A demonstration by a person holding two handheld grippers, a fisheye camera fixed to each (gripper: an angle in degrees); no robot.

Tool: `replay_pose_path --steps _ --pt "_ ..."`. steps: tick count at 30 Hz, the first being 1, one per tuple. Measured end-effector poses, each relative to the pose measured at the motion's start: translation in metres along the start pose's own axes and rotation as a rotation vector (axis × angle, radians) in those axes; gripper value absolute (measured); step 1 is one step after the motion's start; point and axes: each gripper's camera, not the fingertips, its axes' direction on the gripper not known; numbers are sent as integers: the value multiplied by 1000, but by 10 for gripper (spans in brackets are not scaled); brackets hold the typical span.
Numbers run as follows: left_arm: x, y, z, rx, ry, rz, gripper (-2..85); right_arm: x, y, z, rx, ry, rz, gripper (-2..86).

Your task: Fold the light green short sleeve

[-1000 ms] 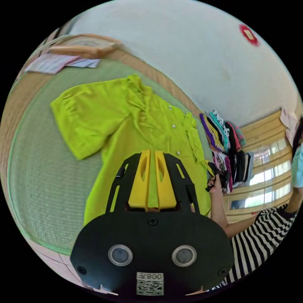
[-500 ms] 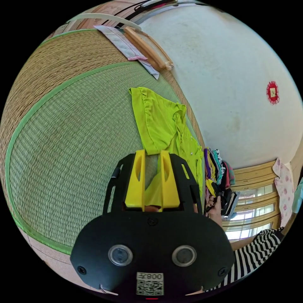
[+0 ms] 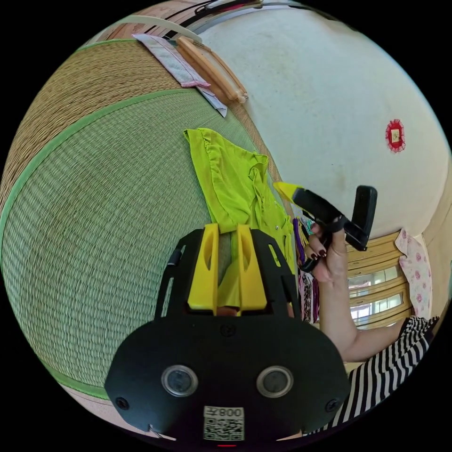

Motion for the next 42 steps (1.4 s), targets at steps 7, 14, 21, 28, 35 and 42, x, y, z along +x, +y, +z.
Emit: replay_pose_path --steps 7,14,21,28,35,42 --pt "-28 6 -1 0 9 1 44 -73 -107 74 -135 152 -116 95" --pt "-43 10 0 8 8 18 27 -92 -164 118 -186 222 -94 90" --pt "-49 11 3 7 3 23 15 -88 -186 118 -165 223 -75 54" --pt "-45 11 5 19 -16 23 11 -52 -199 107 -172 121 -26 23" --pt "-24 6 -3 74 -14 74 9 9 -197 59 -64 -70 56 18" --pt "21 -5 -4 123 0 200 9 101 -166 -24 102 -268 132 18"
